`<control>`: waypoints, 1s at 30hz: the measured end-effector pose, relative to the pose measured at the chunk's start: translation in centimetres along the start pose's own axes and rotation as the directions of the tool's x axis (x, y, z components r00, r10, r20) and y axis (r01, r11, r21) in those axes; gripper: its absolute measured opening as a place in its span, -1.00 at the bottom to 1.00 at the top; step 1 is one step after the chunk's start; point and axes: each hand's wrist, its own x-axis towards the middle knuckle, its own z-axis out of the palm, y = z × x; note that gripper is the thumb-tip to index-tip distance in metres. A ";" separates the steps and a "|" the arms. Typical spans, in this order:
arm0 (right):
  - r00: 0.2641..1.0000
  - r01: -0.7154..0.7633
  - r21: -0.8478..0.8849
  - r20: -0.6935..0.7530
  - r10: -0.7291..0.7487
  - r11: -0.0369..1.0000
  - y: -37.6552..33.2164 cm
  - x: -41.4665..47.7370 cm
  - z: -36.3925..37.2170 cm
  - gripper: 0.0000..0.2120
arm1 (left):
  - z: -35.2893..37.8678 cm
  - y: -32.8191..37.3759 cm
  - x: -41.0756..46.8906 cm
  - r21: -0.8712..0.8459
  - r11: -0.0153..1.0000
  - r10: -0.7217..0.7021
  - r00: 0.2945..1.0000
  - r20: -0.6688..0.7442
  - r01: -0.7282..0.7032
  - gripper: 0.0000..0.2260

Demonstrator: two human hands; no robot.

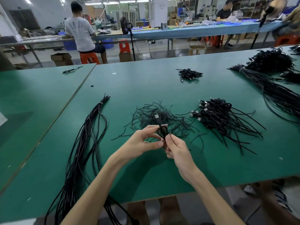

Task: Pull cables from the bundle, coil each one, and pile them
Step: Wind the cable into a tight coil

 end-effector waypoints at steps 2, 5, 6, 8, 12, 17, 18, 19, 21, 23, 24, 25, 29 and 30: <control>0.999 -0.011 0.047 0.032 0.009 0.999 -0.2 -0.1 -0.1 -0.68 | -0.2 0.3 0.0 -0.075 0.997 -0.006 0.997 0.079 0.012 -0.47; 0.995 -0.056 0.100 0.089 0.047 0.993 -0.6 -0.2 -0.3 -0.61 | -0.5 0.1 0.2 -0.092 0.995 -0.033 0.988 0.151 0.047 -0.44; 0.993 -0.070 0.108 0.107 0.059 0.992 -0.6 -0.2 -0.4 -0.63 | -0.4 0.0 0.3 -0.099 0.994 -0.031 0.985 0.168 0.048 -0.44; 0.986 -0.092 0.116 0.149 0.074 0.989 -0.7 -0.1 -0.5 -0.68 | -0.2 0.0 0.3 -0.119 0.992 -0.020 0.979 0.201 0.045 -0.46; 0.976 -0.116 0.102 0.198 0.095 0.988 -0.6 0.0 -0.5 -0.68 | -0.2 0.0 0.3 -0.021 0.999 -0.020 0.978 0.207 0.025 -0.58; 0.986 -0.090 -0.005 0.141 0.090 0.996 -0.5 -0.2 -0.3 -0.68 | -0.8 0.6 0.3 0.234 0.972 -0.033 0.989 0.143 -0.002 -0.64; 0.987 -0.082 -0.034 0.133 0.086 0.996 -0.5 -0.2 -0.3 -0.69 | -0.9 0.8 0.3 0.290 0.957 -0.023 0.992 0.124 -0.014 -0.64; 0.988 -0.077 -0.049 0.128 0.083 0.996 -0.5 -0.2 -0.2 -0.69 | -1.0 0.8 0.2 0.334 0.942 -0.012 0.994 0.104 -0.023 -0.65; 0.990 -0.068 -0.056 0.121 0.075 0.996 -0.6 -0.3 -0.1 -0.68 | -1.2 0.8 0.0 0.415 0.909 0.011 0.997 0.078 -0.042 -0.71; 0.991 -0.060 -0.064 0.115 0.068 0.996 -0.6 -0.3 0.0 -0.67 | -1.3 0.9 -0.2 0.490 0.870 0.022 0.997 0.077 -0.057 -0.80; 0.991 -0.056 -0.075 0.115 0.064 0.996 -0.6 -0.4 0.0 -0.66 | -1.3 0.9 -0.3 0.509 0.859 0.021 0.997 0.078 -0.059 -0.83; 0.991 -0.054 -0.088 0.115 0.064 0.995 -0.6 -0.4 0.1 -0.66 | -1.3 1.0 -0.5 0.516 0.855 0.019 0.997 0.079 -0.057 -0.86; 0.991 -0.055 -0.112 0.117 0.068 0.992 -0.6 -0.4 0.1 -0.64 | -1.1 1.5 -0.7 0.574 0.814 0.043 0.994 0.101 -0.093 -0.89; 0.990 -0.058 -0.109 0.122 0.071 0.992 -0.6 -0.4 0.1 -0.63 | -1.1 1.6 -0.6 0.605 0.789 0.050 0.993 0.105 -0.104 -0.90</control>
